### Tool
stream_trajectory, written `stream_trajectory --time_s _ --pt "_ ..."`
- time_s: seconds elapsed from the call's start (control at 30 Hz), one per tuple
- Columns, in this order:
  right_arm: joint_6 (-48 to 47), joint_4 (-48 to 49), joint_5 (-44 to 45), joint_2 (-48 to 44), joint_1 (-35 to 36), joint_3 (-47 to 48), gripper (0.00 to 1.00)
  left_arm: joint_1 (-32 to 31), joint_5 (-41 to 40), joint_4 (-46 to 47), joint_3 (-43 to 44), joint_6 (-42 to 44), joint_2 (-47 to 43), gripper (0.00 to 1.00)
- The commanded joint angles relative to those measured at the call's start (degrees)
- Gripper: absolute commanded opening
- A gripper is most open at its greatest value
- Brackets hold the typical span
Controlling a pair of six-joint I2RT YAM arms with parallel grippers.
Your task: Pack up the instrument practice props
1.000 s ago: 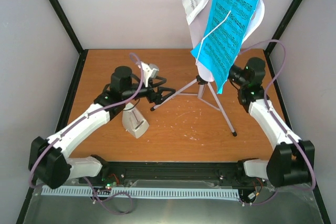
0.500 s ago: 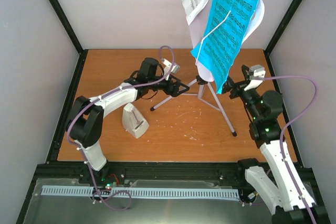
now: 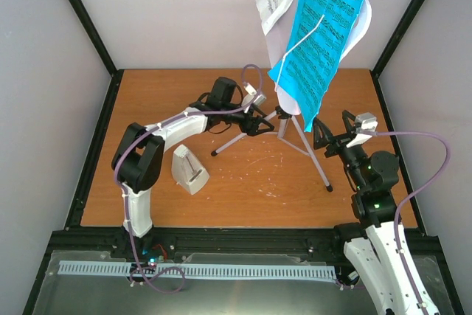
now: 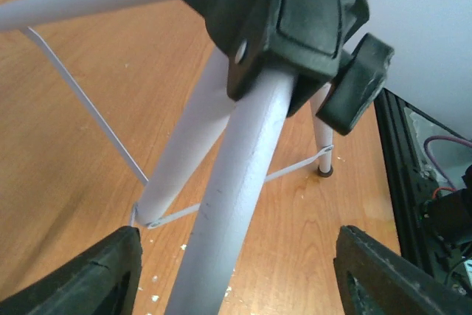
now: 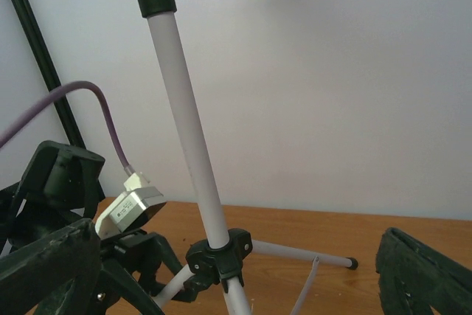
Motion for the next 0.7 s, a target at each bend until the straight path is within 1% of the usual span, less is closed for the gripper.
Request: stream_trajectory --time_s 0.0,0.13,0.3,0.43,0.67 --pt "1.26 0.62 1.63 -0.28 0.01 -0.82 1.00 -0.69 2.88 -1.15 2.64 3.63 0.78 0.69" --pt "2.07 1.29 1.56 0.02 0.01 -1.08 1.00 -0.82 3.41 -0.71 2.99 3.77 1.18 0.61" --pt "2.30 0.98 1.51 -0.07 0.01 -1.18 1.00 -1.13 4.35 -0.25 3.43 4.05 1.80 0.54" --pt "2.35 0.61 1.54 -0.28 0.01 -1.25 1.00 -1.42 4.66 -0.34 4.42 4.34 2.25 0.45" --pt "2.68 -0.18 2.13 -0.86 0.01 -1.13 1.00 -2.06 3.59 0.41 3.85 4.34 2.09 0.28"
